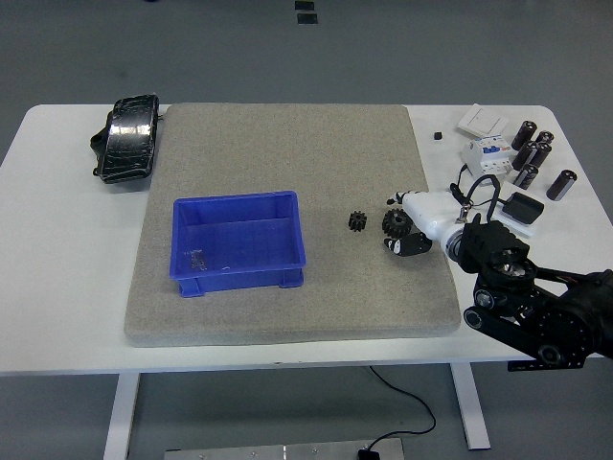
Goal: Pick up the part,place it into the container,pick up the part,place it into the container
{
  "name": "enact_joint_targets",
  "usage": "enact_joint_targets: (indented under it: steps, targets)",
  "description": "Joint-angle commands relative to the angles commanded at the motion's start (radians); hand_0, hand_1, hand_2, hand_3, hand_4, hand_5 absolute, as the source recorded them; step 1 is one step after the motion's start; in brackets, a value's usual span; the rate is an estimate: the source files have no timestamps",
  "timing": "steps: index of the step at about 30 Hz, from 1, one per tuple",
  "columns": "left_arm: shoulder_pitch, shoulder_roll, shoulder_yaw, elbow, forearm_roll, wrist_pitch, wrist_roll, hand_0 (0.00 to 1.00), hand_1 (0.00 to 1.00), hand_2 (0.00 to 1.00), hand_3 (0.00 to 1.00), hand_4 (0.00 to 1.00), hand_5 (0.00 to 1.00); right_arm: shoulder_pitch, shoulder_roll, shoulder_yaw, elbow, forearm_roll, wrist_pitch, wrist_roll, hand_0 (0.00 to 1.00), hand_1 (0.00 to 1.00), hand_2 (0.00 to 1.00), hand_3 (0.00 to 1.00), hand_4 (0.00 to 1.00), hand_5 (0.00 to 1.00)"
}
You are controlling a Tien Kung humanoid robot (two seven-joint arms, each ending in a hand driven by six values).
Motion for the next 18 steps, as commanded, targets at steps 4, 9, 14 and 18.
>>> enact_joint_targets:
  steps: [4,9,14,18]
  targets:
    - [-0.001,0.000,0.000,0.000,0.001,0.000,0.000,0.680,0.663,0.596,0.568,0.585,0.376,0.001,0.001,-0.007,-0.008,0.005,0.002,0.004,0.300,0.462,0.711,0.817,0.738,0.398]
    - [-0.001,0.000,0.000,0.001,0.001,-0.001,-0.001,0.680,0.663,0.596,0.568,0.584,0.376,0.000,0.003,-0.017,-0.019,0.017,0.002,0.013,0.288,0.457,0.644,0.718,0.548,0.268]
    - [-0.002,0.000,0.002,0.001,-0.001,-0.001,-0.003,0.680,0.663,0.596,0.568,0.585,0.378,0.000,0.005,-0.021,-0.024,0.024,-0.007,0.022,0.290,0.463,0.586,0.682,0.402,0.180]
    - [-0.003,-0.001,0.002,0.002,-0.001,-0.002,-0.004,0.680,0.663,0.596,0.568,0.585,0.378,0.000,0.007,-0.023,-0.028,0.027,-0.012,0.024,0.290,0.463,0.586,0.682,0.402,0.180]
